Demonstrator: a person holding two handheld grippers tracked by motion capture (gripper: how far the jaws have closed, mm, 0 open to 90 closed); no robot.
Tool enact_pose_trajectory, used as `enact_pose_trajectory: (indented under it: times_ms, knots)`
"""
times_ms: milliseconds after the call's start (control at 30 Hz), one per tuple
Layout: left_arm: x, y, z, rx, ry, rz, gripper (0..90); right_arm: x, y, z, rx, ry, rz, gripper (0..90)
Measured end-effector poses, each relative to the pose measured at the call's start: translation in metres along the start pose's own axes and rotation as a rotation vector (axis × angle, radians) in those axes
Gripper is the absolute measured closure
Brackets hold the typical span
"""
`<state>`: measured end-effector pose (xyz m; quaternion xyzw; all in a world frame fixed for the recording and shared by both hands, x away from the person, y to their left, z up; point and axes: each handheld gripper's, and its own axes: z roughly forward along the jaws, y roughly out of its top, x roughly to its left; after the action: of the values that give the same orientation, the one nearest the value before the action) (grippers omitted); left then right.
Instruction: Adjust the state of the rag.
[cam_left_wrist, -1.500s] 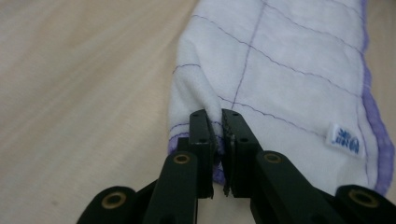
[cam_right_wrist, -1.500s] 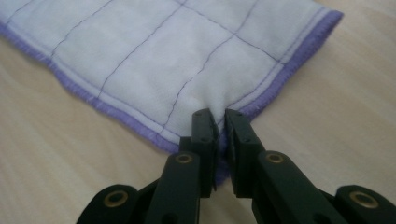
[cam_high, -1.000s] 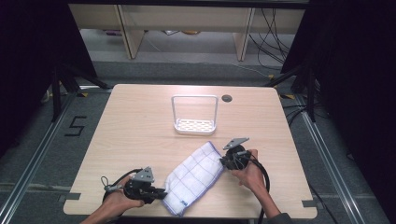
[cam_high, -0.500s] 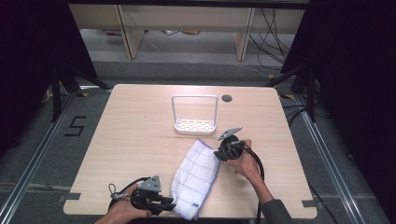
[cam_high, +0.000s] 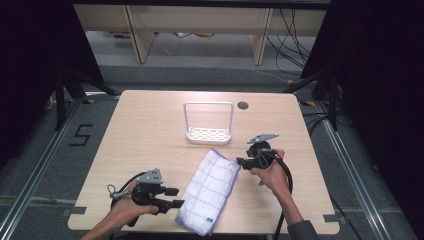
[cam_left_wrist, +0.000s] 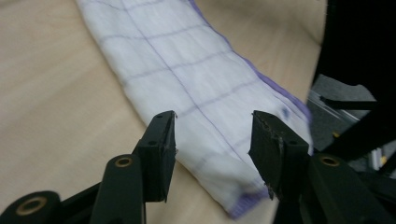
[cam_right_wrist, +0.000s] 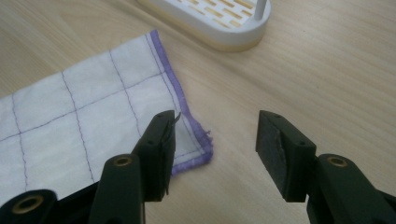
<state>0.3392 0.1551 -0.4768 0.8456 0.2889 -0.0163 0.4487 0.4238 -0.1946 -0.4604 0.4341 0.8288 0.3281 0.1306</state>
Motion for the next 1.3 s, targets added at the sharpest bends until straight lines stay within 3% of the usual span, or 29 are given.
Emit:
enact_pose_trajectory:
  times_ms: [33,133,200,233,267,300,400,500,533,600,1067,1300]
  knots:
    - [0.005,0.005,0.003,0.004,0.014,0.000,49.7,0.001,0.000,0.000,0.026,-0.008,-0.006,48.5]
    - [0.014,0.014,0.011,0.003,0.051,-0.011,49.5,0.003,-0.003,0.002,0.025,0.001,0.006,48.7]
    - [0.028,0.026,0.024,0.008,0.076,-0.018,49.3,0.004,-0.009,0.008,0.050,0.005,0.007,48.3]
    - [0.028,0.026,0.024,0.008,0.076,-0.018,49.2,0.004,-0.009,0.008,0.050,0.005,0.007,48.3]
    - [0.036,0.034,0.031,0.026,0.090,-0.008,49.1,0.004,-0.011,0.012,0.034,-0.004,0.028,48.4]
    - [0.040,0.038,0.035,0.028,0.102,-0.013,49.0,0.004,-0.012,0.011,0.053,-0.003,0.034,48.6]
    - [0.051,0.049,0.046,0.035,0.129,-0.017,48.6,0.003,-0.012,0.013,0.041,-0.016,0.020,48.8]
    - [0.060,0.061,0.057,0.028,0.161,-0.024,48.6,0.004,-0.012,0.017,0.038,-0.018,0.041,49.0]
    - [0.063,0.064,0.061,0.026,0.159,-0.037,48.6,0.004,-0.011,0.017,0.060,-0.016,0.040,49.0]
    - [0.068,0.069,0.068,0.032,0.162,-0.051,47.9,0.004,-0.011,0.019,0.055,-0.018,0.045,49.0]
    - [0.078,0.091,0.110,0.080,0.185,-0.046,47.5,0.005,-0.009,0.030,0.071,-0.027,0.086,49.8]
    - [0.082,0.098,0.123,0.072,0.189,-0.051,47.9,0.006,-0.009,0.035,0.079,-0.040,0.063,49.3]
